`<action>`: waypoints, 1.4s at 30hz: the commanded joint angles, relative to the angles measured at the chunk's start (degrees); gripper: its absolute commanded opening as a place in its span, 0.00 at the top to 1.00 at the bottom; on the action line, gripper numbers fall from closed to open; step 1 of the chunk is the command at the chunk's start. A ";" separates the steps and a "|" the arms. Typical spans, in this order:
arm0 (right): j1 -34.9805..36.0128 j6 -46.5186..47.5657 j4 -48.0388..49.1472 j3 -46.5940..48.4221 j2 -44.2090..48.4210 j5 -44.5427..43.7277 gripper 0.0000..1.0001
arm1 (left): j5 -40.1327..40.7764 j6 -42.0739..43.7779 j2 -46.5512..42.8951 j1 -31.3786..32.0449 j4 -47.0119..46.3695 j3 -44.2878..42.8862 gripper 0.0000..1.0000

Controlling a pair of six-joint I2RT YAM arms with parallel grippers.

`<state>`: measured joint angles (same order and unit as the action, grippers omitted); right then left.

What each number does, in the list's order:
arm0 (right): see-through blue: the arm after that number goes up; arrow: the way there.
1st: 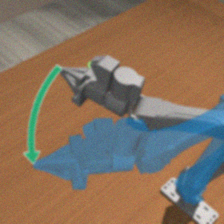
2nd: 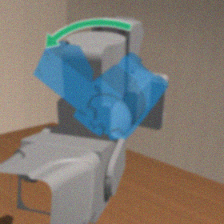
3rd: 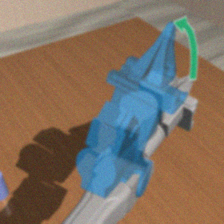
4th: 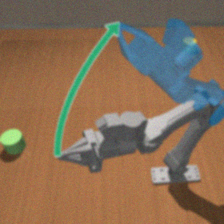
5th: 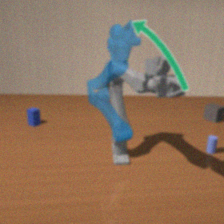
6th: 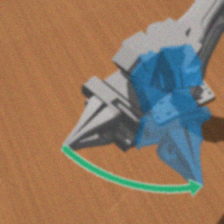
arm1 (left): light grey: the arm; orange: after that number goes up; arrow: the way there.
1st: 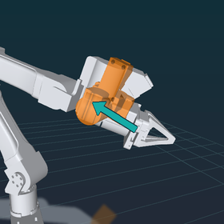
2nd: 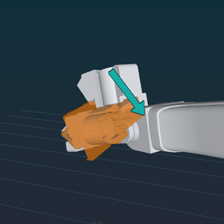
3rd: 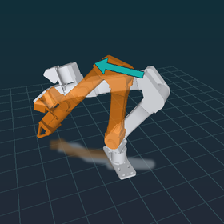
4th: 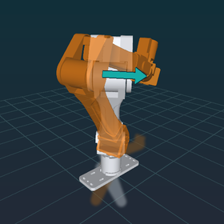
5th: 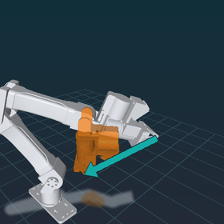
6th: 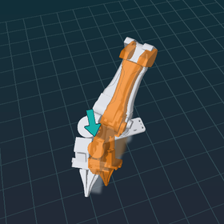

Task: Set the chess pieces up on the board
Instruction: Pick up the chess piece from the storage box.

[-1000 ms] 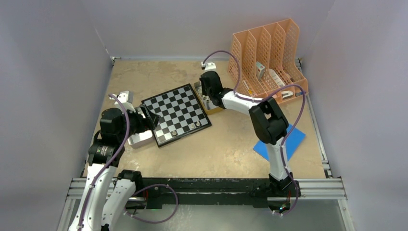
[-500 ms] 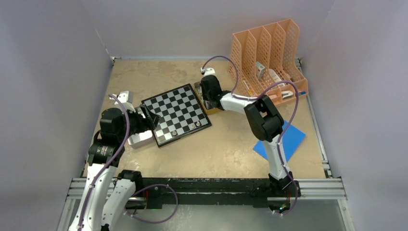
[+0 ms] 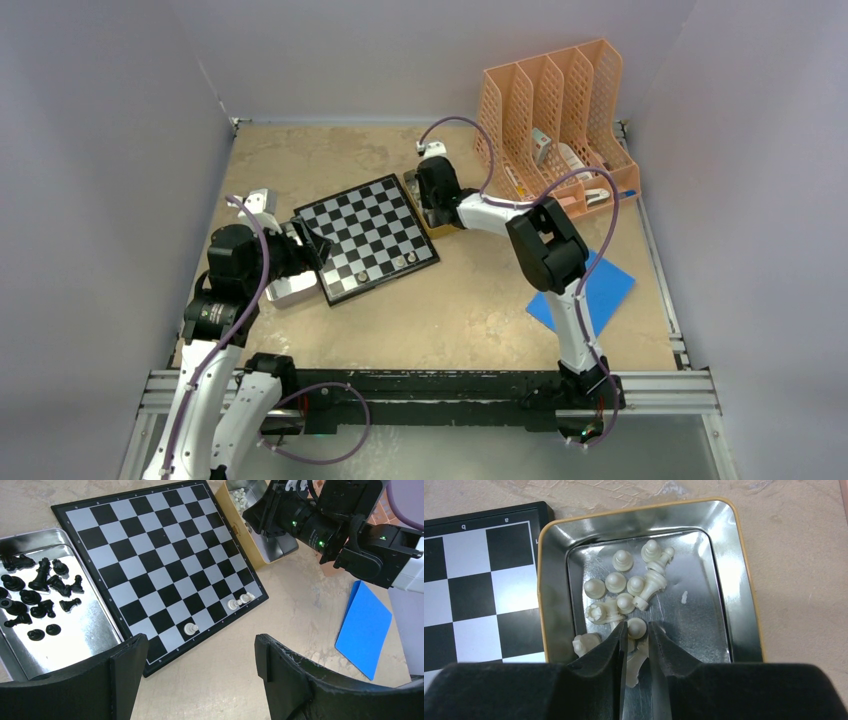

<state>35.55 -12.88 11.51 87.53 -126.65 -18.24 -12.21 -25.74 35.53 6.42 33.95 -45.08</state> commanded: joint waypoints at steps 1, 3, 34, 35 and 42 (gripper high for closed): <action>-0.48 1.15 0.75 3.21 -0.56 0.49 0.76 | -0.10 1.22 0.05 -0.35 -2.23 0.60 0.22; -0.53 1.20 0.64 3.56 -0.84 0.56 0.77 | -0.14 1.22 -0.15 -0.35 -2.23 0.61 0.22; -0.57 1.02 -0.52 4.15 -0.88 1.55 0.79 | 0.43 1.04 -0.29 -0.35 -2.05 0.61 0.22; -0.57 1.17 -0.52 4.14 -0.88 1.46 0.80 | 0.43 1.04 -0.40 -0.35 -2.05 0.61 0.22; -0.56 1.55 -0.51 4.31 -0.79 0.40 0.85 | 0.43 1.04 -0.34 -0.35 -2.14 0.61 0.22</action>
<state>35.18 -11.79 10.55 90.89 -128.25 -16.99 -12.16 -25.74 35.46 6.42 33.95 -45.08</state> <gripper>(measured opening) 0.154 0.781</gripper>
